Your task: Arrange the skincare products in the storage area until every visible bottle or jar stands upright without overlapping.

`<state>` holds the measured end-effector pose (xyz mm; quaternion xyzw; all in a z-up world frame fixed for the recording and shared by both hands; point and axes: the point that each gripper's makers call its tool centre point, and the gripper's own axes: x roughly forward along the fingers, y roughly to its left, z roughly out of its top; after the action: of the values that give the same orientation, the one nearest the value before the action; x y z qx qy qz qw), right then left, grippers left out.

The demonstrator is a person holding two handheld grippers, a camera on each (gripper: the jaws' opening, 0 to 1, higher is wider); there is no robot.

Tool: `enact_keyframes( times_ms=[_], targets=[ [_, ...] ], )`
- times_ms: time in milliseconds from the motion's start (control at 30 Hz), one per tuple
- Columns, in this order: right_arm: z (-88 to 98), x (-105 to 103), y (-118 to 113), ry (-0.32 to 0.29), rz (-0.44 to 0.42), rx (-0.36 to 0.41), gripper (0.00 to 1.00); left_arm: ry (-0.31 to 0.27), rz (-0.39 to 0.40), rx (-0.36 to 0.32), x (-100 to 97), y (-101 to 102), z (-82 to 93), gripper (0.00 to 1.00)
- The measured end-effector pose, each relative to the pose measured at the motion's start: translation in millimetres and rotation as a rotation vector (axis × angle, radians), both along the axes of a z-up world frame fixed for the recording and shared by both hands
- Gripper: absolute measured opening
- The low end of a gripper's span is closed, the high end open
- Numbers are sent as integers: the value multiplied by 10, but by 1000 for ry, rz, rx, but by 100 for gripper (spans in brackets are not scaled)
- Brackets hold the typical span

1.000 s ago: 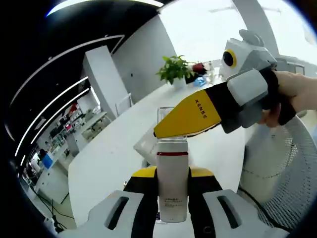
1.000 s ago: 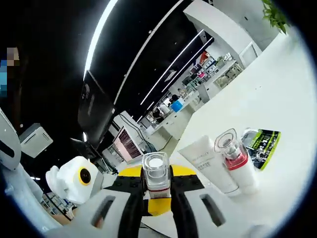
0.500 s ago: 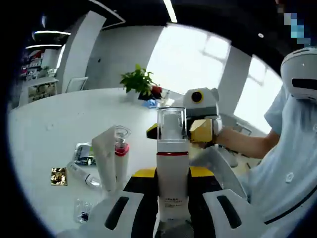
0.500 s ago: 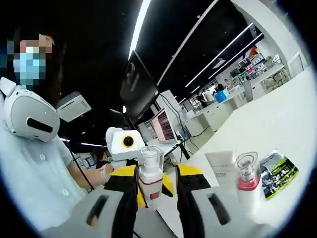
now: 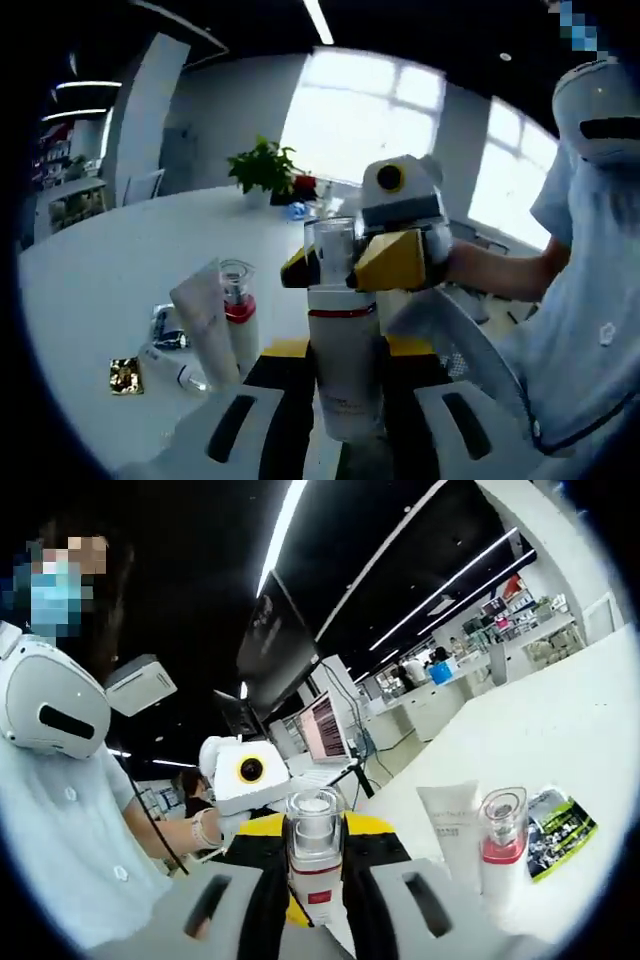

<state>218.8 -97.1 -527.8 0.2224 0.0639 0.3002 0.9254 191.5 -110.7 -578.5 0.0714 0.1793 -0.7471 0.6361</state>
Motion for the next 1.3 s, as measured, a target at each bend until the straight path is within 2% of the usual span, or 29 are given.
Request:
enact_keyframes(
  times_ms=[67, 100, 133, 167, 233, 300, 433, 533, 633, 700, 733, 833, 867, 900, 933, 967, 1000, 1033, 1067, 1100, 1133, 1167, 1200, 1233, 1267, 1300],
  targets=[
    [-25, 37, -26, 9, -47, -14, 18, -56, 89, 19, 92, -43, -47, 24],
    [-54, 83, -60, 23, -99, -30, 18, -88, 122, 21, 134, -57, -57, 24],
    [-72, 101, -67, 28, -123, -56, 18, -136, 150, 36, 170, -73, -85, 24],
    [-103, 131, -90, 38, -160, -95, 18, -156, 176, 45, 197, -81, -100, 24],
    [-113, 172, -106, 42, -213, -119, 18, -259, 213, 65, 247, -100, -114, 24],
    [-128, 205, -129, 40, -254, -121, 18, -335, 254, 79, 309, -114, -125, 24],
    [-171, 235, -197, 52, -326, -84, 18, -381, 305, 90, 342, -125, -153, 22],
    [-208, 239, -246, 67, -385, -36, 18, -447, 330, 117, 385, -110, -176, 21],
    [-242, 208, -215, 74, -381, -34, 19, -493, 351, 139, 405, -84, -204, 19],
    [-259, 184, -176, 84, -365, -53, 19, -472, 374, 147, 423, -47, -217, 18],
    [-257, 169, -166, 81, -369, -62, 19, -435, 376, 137, 411, -34, -219, 17],
    [-241, 166, -115, 69, -316, -84, 20, -446, 364, 135, 416, 9, -207, 17],
    [-184, 155, -106, 34, -281, -80, 20, -301, 340, 101, 343, -11, -200, 17],
    [-154, 144, -109, 20, -257, -73, 21, -195, 324, 67, 297, -26, -169, 17],
    [-152, 134, -132, 30, -242, -73, 26, -159, 325, 44, 338, -17, -147, 17],
    [-82, 130, -221, -14, -245, -92, 28, -144, 301, 41, 365, 16, -153, 17],
    [-90, 112, -250, -4, -219, -108, 29, -136, 287, 37, 381, 29, -151, 17],
    [-69, 78, -246, -10, -157, -106, 32, -76, 270, 26, 374, 38, -144, 17],
    [-25, 60, -268, -31, -135, -91, 31, -25, 275, 14, 380, 40, -140, 17],
    [73, 49, -316, -75, -118, -60, 29, -9, 258, 14, 403, 55, -162, 17],
    [100, 2, -273, -76, -58, -41, 29, -7, 215, -7, 372, 45, -149, 17],
    [116, 12, -325, -73, -74, -38, 29, 29, 194, -16, 351, 39, -154, 17],
    [123, -1, -301, -94, -47, -74, 29, 38, 183, -14, 333, 36, -161, 17],
    [82, -25, -246, -87, 1, -119, 30, 25, 136, -31, 284, 15, -155, 17],
    [16, 7, -257, -69, 1, -168, 31, 34, 142, -25, 286, 2, -168, 17],
    [-22, 1, -220, -69, 36, -197, 31, 53, 113, -25, 235, -16, -173, 17]
  ],
)
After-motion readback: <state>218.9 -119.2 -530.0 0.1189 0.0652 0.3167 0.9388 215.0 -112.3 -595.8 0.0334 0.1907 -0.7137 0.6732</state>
